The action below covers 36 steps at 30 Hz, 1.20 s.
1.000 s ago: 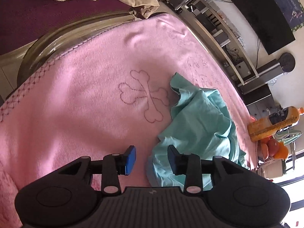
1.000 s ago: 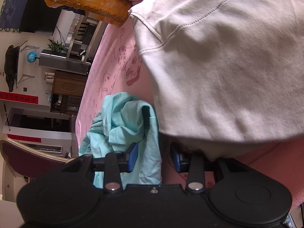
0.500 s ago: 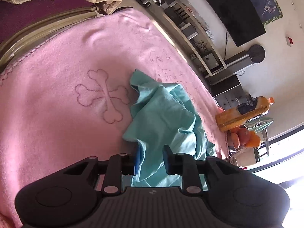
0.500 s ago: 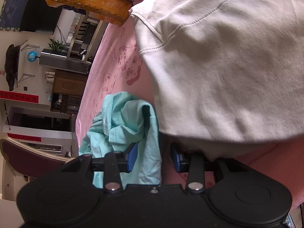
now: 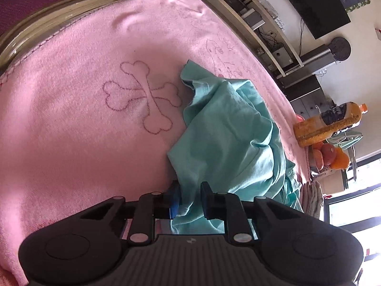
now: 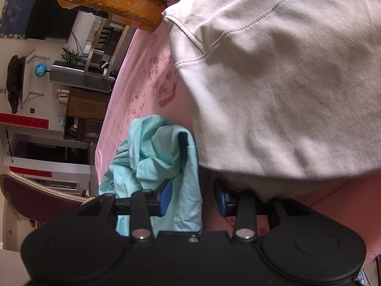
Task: Fold clothes
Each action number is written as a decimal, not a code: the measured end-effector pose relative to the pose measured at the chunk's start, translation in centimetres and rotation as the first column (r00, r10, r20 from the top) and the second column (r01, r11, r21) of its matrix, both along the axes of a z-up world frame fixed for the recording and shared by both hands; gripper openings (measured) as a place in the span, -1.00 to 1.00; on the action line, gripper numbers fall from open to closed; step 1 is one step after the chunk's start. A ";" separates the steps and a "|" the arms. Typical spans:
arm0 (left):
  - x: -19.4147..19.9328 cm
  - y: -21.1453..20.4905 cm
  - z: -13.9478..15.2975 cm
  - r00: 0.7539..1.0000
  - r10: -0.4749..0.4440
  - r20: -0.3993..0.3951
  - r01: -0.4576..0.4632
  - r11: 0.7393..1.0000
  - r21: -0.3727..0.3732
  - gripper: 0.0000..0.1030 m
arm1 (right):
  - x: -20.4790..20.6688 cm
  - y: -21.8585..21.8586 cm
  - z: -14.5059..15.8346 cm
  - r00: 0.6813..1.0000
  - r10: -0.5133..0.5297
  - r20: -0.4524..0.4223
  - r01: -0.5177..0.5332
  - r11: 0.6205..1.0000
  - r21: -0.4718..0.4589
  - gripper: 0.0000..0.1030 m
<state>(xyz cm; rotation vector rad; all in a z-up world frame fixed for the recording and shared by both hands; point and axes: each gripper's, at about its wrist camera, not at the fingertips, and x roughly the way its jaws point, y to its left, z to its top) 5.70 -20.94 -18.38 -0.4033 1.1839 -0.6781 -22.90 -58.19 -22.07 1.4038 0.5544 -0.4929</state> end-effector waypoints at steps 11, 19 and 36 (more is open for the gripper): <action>-1.1 2.1 3.3 0.984 0.100 0.150 -0.099 0.995 -0.014 -1.00 | -0.2 0.1 0.8 1.000 0.007 0.007 -0.006 1.000 -0.014 -0.09; -0.7 6.0 5.3 0.942 0.270 0.198 -0.265 0.963 -0.052 -1.00 | -1.9 -0.2 0.8 0.992 -0.101 0.079 0.103 0.995 -0.019 -0.27; 0.1 4.9 3.0 0.965 0.215 0.150 -0.224 0.973 0.047 -1.00 | 1.9 1.1 1.1 0.999 0.036 -0.040 -0.042 0.987 -0.156 -0.91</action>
